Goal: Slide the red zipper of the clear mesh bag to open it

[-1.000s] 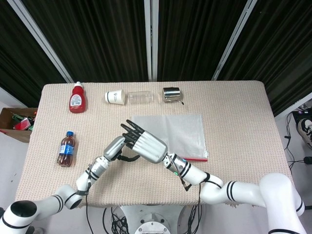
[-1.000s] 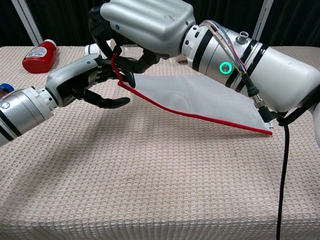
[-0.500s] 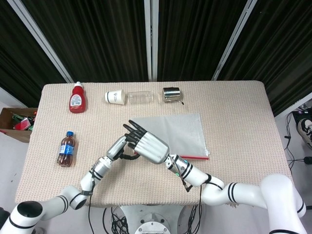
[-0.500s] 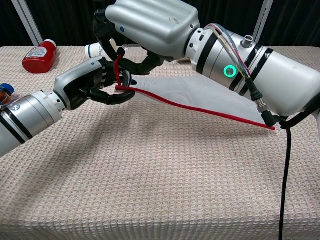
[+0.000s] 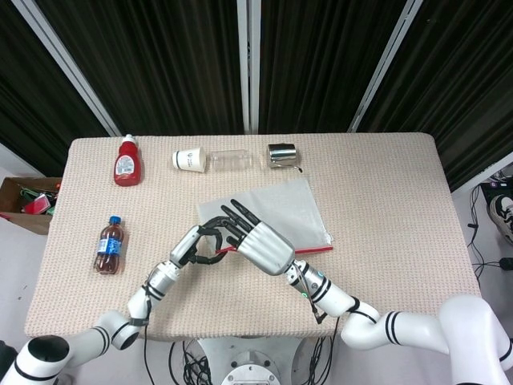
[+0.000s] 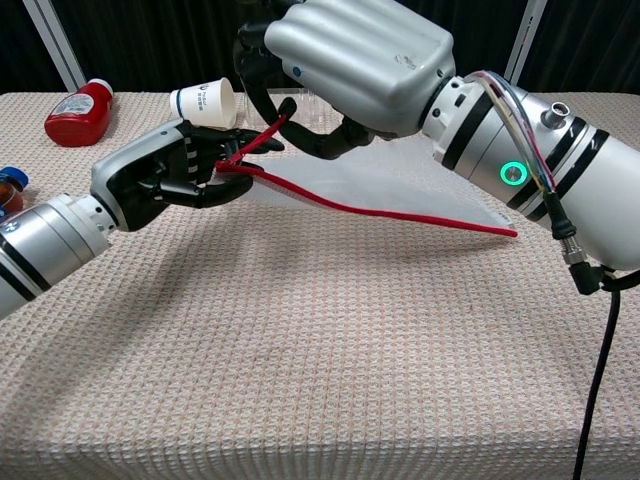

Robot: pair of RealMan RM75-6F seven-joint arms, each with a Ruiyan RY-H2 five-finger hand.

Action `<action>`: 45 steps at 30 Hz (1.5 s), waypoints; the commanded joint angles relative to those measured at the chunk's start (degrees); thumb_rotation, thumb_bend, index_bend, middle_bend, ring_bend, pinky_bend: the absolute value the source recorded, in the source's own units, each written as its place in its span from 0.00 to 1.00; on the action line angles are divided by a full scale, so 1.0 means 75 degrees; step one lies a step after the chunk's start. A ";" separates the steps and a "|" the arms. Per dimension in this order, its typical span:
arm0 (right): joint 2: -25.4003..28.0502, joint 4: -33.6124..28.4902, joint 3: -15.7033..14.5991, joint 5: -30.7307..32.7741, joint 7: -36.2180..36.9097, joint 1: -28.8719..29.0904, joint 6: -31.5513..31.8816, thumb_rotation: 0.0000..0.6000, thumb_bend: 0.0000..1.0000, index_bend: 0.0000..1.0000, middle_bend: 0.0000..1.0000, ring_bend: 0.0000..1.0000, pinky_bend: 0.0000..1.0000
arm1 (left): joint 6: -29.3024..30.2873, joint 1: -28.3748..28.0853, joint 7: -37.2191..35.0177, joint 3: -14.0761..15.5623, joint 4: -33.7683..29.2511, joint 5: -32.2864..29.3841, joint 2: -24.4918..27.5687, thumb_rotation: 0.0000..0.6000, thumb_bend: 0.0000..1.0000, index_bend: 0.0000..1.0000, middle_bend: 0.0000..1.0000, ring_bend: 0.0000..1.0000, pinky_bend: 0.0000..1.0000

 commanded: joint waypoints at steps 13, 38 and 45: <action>-0.0288 0.0345 -0.0100 -0.0057 0.0235 -0.0230 0.0109 1.00 0.53 0.89 0.25 0.00 0.00 | 0.0002 -0.0016 -0.0805 -0.0061 -0.0189 -0.0051 0.0074 1.00 0.45 0.68 0.24 0.13 0.17; -0.0189 0.0526 -0.0325 -0.0149 0.0063 -0.0775 0.0380 1.00 0.53 0.90 0.25 0.00 0.00 | 0.0072 0.0022 -0.1976 -0.0134 -0.0119 -0.0139 0.0151 1.00 0.46 0.69 0.24 0.13 0.17; 0.0230 0.0363 -0.0616 -0.0085 0.0027 -0.1374 0.0755 1.00 0.53 0.90 0.25 0.00 0.00 | 0.0023 0.0098 -0.2107 -0.0217 -0.0015 -0.0289 0.0145 1.00 0.46 0.68 0.24 0.13 0.17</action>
